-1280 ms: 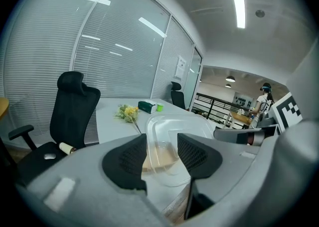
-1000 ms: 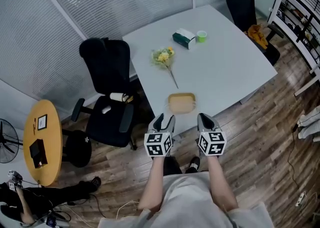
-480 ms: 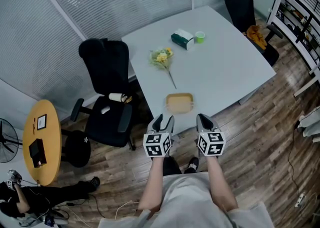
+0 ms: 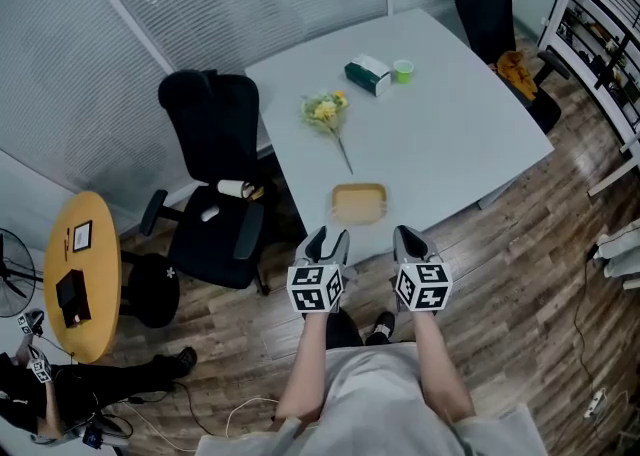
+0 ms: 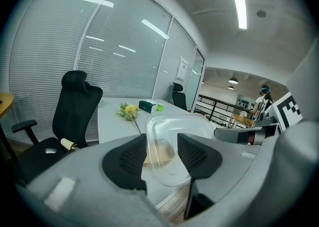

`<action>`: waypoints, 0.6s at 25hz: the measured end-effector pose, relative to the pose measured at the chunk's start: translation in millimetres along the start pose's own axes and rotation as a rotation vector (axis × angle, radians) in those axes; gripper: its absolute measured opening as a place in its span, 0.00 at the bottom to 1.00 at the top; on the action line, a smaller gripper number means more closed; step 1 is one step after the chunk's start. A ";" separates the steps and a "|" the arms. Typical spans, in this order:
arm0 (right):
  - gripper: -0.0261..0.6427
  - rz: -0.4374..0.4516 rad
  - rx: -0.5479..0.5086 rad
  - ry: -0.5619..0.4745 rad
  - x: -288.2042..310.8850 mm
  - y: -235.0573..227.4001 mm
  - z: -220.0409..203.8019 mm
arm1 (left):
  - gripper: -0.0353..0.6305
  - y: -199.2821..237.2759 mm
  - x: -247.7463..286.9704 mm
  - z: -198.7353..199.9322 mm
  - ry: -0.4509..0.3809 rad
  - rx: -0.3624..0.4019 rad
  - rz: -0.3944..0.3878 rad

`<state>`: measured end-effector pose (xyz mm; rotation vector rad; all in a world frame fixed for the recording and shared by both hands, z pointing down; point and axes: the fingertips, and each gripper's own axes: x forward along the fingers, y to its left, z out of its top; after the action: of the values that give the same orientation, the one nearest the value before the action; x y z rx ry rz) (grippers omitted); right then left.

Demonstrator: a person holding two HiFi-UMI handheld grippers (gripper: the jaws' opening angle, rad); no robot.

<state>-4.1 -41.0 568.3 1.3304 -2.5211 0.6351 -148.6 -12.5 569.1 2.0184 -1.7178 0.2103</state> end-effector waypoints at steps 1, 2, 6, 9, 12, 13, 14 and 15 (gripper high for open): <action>0.06 0.002 0.000 0.001 -0.4 0.0 0.0 | 0.35 -0.3 -0.4 -0.2 0.000 -0.002 0.002; 0.06 0.003 -0.001 0.002 -0.9 -0.1 -0.1 | 0.35 -0.8 -0.7 -0.2 0.000 -0.003 0.003; 0.06 0.004 0.000 0.004 -3.7 -1.9 -0.5 | 0.35 -4.0 -1.6 -0.7 -0.004 -0.006 0.004; 0.06 0.005 -0.001 0.003 -5.1 -2.5 -0.2 | 0.35 -5.5 -2.2 -1.2 -0.006 -0.006 0.005; 0.06 0.005 -0.001 0.001 -6.8 -2.3 -0.7 | 0.35 -6.5 -3.5 -1.7 -0.009 -0.006 0.006; 0.06 0.007 -0.001 0.001 -6.9 -2.2 -0.7 | 0.35 -6.6 -3.6 -1.7 -0.009 -0.007 0.006; 0.06 0.009 -0.001 0.001 -6.9 -2.3 -0.5 | 0.35 -6.7 -3.4 -1.5 -0.009 -0.007 0.007; 0.06 0.012 0.001 0.001 -6.9 -2.5 -0.2 | 0.35 -7.0 -3.3 -1.3 -0.009 -0.007 0.008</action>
<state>1.9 -37.2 566.5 1.3155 -2.5304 0.6390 -142.2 -8.3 567.1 2.0111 -1.7295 0.1981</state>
